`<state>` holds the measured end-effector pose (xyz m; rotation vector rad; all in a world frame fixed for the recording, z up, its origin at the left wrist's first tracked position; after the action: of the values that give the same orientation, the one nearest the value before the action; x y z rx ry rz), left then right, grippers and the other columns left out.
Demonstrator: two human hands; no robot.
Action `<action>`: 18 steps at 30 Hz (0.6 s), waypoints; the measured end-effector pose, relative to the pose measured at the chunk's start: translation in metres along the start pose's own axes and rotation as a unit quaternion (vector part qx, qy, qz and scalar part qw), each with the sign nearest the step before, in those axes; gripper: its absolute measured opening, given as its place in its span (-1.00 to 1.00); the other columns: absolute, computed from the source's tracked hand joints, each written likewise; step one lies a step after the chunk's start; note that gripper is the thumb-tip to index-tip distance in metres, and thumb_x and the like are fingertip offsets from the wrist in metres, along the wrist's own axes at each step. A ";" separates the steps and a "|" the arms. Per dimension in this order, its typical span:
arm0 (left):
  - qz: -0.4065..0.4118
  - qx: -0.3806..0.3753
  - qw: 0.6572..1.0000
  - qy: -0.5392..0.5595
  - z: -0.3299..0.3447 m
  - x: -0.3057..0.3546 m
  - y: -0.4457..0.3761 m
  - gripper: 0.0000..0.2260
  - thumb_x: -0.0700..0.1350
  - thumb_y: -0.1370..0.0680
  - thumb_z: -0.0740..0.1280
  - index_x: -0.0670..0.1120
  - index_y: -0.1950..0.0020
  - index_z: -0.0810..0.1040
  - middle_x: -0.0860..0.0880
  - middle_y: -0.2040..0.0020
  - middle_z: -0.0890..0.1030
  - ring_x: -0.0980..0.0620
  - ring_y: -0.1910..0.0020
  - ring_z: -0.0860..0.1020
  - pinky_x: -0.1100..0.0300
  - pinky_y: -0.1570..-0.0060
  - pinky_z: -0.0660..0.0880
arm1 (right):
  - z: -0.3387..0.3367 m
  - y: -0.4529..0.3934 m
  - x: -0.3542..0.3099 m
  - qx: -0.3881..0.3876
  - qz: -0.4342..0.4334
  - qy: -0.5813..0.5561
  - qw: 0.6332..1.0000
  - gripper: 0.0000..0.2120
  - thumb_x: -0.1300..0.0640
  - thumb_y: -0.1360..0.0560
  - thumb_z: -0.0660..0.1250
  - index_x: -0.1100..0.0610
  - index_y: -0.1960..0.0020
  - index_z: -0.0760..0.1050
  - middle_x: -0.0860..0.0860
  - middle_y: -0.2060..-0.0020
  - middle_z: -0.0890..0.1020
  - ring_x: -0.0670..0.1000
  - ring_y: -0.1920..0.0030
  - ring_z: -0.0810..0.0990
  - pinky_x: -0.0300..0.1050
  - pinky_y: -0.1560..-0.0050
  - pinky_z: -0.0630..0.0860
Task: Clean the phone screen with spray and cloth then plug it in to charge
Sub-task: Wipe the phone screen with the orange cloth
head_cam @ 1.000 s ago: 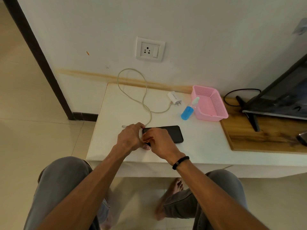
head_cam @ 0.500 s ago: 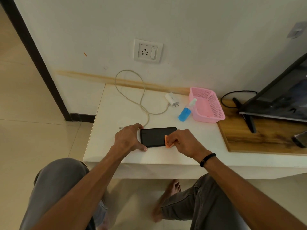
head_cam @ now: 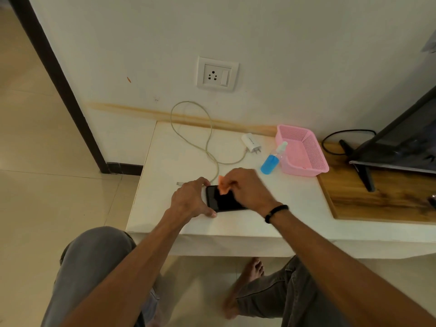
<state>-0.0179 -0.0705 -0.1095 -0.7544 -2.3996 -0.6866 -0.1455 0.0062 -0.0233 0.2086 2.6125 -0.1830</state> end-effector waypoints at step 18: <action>-0.023 0.002 0.996 -0.085 -0.009 0.005 0.004 -0.15 0.27 -0.23 0.64 0.16 -0.45 0.39 0.06 -0.02 0.61 -0.08 -0.27 0.55 -0.06 -0.29 0.27 | -0.009 0.028 0.070 0.033 0.148 0.009 0.988 -0.75 0.42 -0.57 0.30 0.17 0.03 0.70 0.02 0.04 0.73 -0.07 -0.07 0.67 -0.08 -0.37 0.54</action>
<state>-0.0160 -0.0712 -0.0990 -0.7880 -2.5789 -0.6591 -0.2048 0.0435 -0.0532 0.6182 2.5566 -0.1638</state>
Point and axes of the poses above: each hand's wrist, its own y-axis away from the middle knuckle, its own z-axis out of the palm, x = y × z, the point moved 8 cm from there along -y, towards the middle knuckle
